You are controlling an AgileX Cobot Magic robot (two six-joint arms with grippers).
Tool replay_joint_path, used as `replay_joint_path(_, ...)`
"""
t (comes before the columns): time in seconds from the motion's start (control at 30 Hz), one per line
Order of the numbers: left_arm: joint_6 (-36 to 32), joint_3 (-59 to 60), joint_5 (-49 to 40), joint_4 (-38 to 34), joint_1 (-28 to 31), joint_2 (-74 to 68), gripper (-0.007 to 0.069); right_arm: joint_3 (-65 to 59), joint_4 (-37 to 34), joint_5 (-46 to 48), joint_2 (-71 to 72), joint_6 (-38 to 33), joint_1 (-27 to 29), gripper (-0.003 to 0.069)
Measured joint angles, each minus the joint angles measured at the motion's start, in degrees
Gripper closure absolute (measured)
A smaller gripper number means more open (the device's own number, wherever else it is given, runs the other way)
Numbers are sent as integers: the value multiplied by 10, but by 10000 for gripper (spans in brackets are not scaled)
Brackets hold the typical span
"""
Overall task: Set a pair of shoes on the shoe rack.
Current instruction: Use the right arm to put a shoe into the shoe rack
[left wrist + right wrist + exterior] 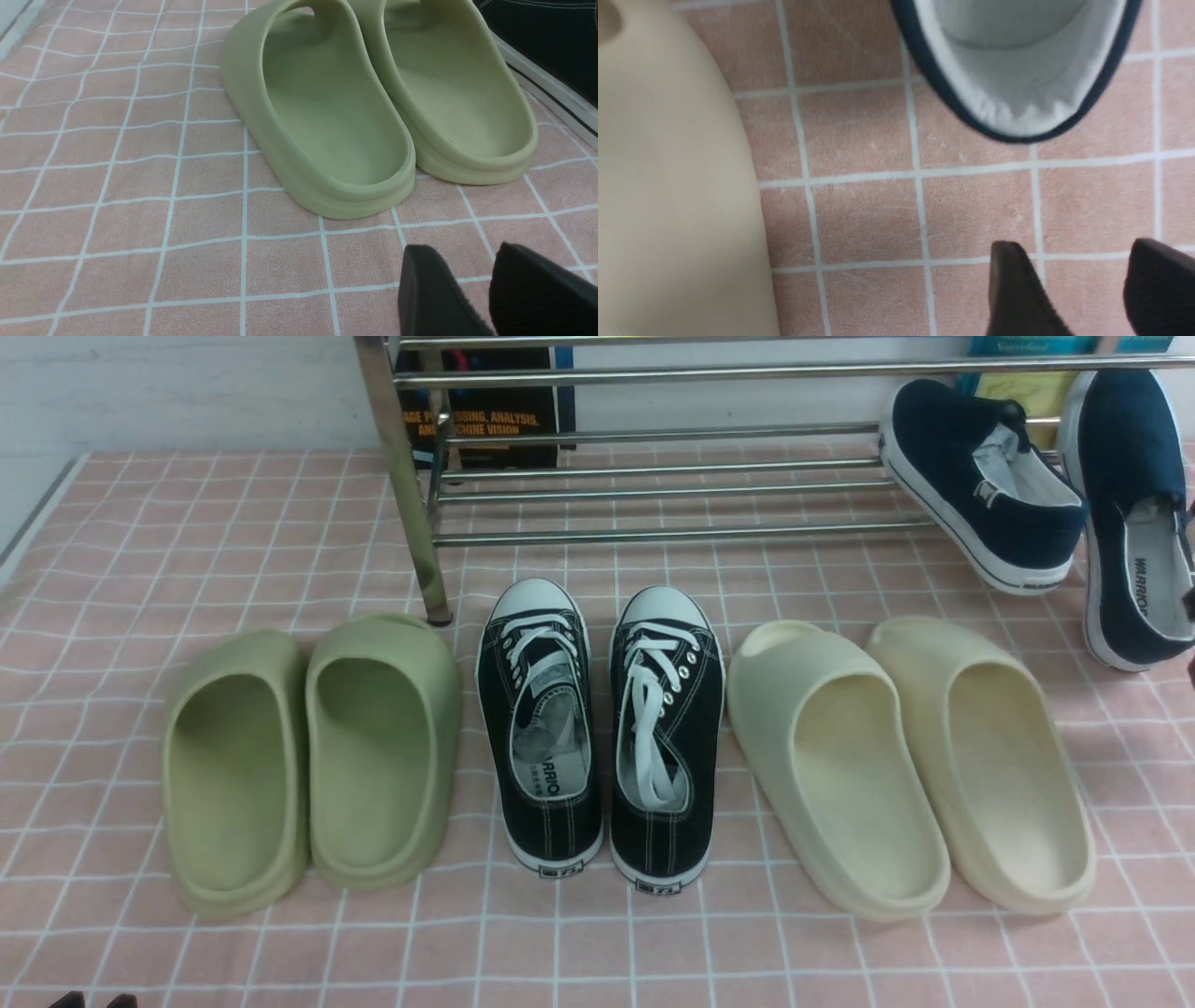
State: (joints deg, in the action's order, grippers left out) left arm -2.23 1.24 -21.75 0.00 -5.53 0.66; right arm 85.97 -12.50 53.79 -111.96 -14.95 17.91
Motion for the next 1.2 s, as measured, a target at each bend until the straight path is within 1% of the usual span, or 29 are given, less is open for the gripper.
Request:
replay_joint_path(0.07,0,0,0,0,0,0,385,-26,-8,-33,0,-11,-1,396)
replay_joint_path(0.23,0,0,0,0,0,0,385,-64,-11,-160,-12,-18,-7,580)
replay_joint_path(0.33,0,0,0,0,0,0,385,-67,-16,-204,-20,-19,-9,654)
replay_joint_path(0.37,0,0,0,0,0,0,385,-67,-17,-207,-22,-20,-11,668)
replay_joint_path(0.5,0,0,0,0,0,0,385,-63,-17,-212,-20,-22,-15,678)
replay_joint_path(0.77,0,0,0,0,0,0,385,-17,-2,-181,2,-39,-15,678)
replay_joint_path(0.83,0,0,0,0,0,0,385,8,-2,-191,8,-39,-15,677)
replay_joint_path(0.93,0,0,0,0,0,0,385,24,-7,-235,10,-39,-17,677)
replay_joint_path(1.2,0,0,0,0,0,0,385,27,-8,-315,11,-39,-33,677)
